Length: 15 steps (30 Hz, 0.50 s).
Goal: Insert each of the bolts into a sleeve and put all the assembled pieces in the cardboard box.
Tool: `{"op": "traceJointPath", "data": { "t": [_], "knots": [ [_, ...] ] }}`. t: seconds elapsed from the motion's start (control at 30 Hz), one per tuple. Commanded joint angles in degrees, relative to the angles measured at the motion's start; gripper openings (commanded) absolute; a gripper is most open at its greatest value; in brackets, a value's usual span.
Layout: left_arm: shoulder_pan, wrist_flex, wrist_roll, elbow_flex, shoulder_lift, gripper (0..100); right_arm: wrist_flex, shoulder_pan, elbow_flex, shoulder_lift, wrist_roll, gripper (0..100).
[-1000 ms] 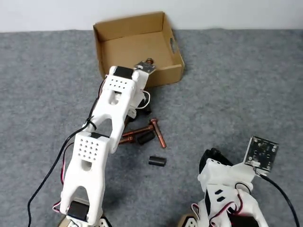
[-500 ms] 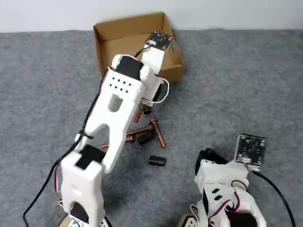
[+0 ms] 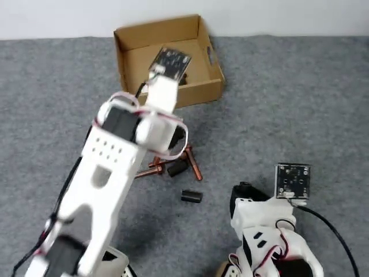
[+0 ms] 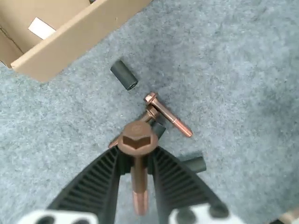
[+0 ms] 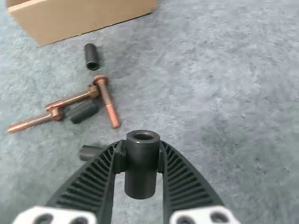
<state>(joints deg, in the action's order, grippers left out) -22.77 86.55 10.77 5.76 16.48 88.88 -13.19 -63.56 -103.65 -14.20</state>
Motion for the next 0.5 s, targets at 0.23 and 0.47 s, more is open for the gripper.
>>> {"op": "traceJointPath", "data": {
  "t": [0.23,0.47],
  "knots": [
    [0.0,-21.01,0.88,34.59,40.0,0,-1.27,-6.64,0.09,-0.13,0.7,0.9],
    [4.75,-28.92,8.35,42.95,57.05,0,-8.66,-17.89,-2.9,-0.13,5.45,0.9]
  ]
}}
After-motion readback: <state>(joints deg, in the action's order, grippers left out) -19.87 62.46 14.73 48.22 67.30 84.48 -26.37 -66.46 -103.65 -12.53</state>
